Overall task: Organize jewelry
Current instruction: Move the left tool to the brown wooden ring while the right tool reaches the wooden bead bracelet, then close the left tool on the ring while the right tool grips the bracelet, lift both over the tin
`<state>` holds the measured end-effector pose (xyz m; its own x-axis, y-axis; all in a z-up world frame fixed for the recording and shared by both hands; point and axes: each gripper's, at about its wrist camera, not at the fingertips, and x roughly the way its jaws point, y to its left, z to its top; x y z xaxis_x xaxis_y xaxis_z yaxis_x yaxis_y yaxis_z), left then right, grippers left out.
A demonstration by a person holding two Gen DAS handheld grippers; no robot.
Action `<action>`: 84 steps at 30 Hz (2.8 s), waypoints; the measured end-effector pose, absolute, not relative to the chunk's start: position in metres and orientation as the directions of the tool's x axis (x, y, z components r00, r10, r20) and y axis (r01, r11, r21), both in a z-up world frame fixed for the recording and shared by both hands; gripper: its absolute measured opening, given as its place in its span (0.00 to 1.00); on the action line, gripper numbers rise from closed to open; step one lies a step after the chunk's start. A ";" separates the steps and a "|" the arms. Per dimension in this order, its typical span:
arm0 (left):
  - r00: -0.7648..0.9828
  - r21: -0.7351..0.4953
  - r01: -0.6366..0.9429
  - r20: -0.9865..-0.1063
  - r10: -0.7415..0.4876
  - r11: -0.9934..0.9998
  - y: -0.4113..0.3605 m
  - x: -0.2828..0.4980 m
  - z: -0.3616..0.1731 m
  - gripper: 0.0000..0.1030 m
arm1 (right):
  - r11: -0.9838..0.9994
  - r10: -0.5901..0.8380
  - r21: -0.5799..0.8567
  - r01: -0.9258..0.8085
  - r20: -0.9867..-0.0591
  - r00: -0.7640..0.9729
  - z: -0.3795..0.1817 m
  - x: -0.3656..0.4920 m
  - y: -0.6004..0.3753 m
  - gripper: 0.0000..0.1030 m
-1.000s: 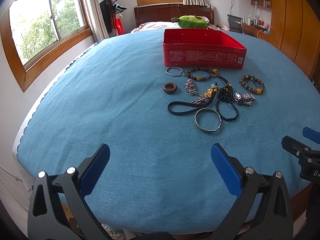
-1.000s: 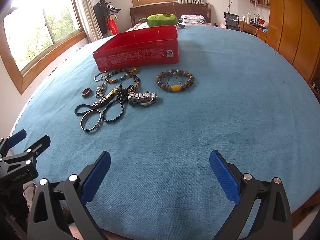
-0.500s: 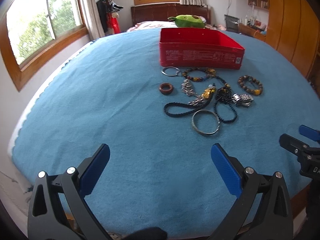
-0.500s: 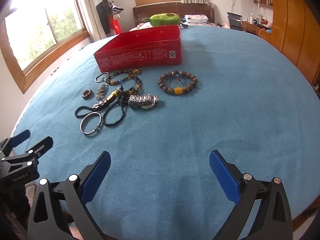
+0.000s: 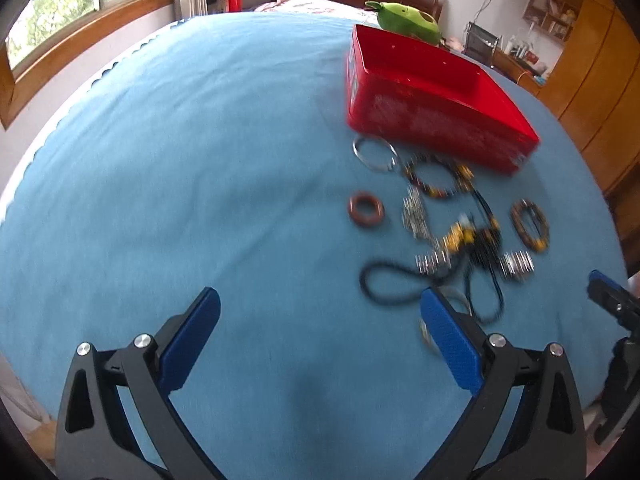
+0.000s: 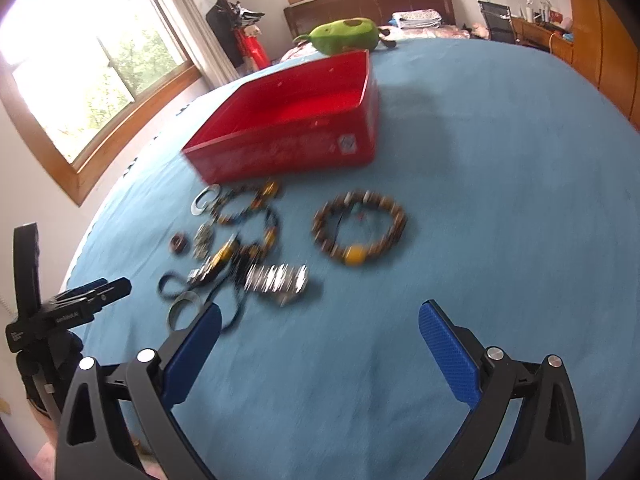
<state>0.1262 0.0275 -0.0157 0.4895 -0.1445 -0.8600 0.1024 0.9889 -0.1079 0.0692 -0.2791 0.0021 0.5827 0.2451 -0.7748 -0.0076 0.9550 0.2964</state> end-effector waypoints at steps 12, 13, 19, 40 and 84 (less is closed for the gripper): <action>0.343 -0.097 0.193 -0.926 -0.160 0.976 -0.021 0.207 -0.042 0.63 | 0.940 0.282 0.342 0.012 -0.792 0.541 -0.002 0.152 -0.303 0.67; 0.338 -0.096 0.200 -0.927 -0.161 0.975 -0.024 0.210 -0.044 0.59 | 0.941 0.281 0.339 0.010 -0.794 0.538 -0.004 0.157 -0.303 0.67; 0.334 -0.088 0.231 -0.928 -0.164 0.969 -0.035 0.222 -0.049 0.37 | 0.940 0.288 0.342 0.009 -0.805 0.518 -0.018 0.166 -0.305 0.66; 0.402 -0.156 0.265 -0.879 -0.256 0.951 -0.022 0.212 -0.044 0.28 | 0.950 0.257 0.311 0.042 -0.848 0.464 -0.039 0.168 -0.312 0.66; 0.465 -0.118 0.314 -0.846 -0.261 0.942 -0.037 0.217 0.016 0.28 | 0.872 0.467 0.459 -0.171 -0.674 0.572 0.047 0.160 -0.311 0.10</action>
<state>0.2166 -0.0369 0.0157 0.4650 -0.2610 -0.8459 0.3135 0.9422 -0.1184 0.1600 -0.3105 0.0465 0.5724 0.4670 -0.6740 -0.1705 0.8718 0.4593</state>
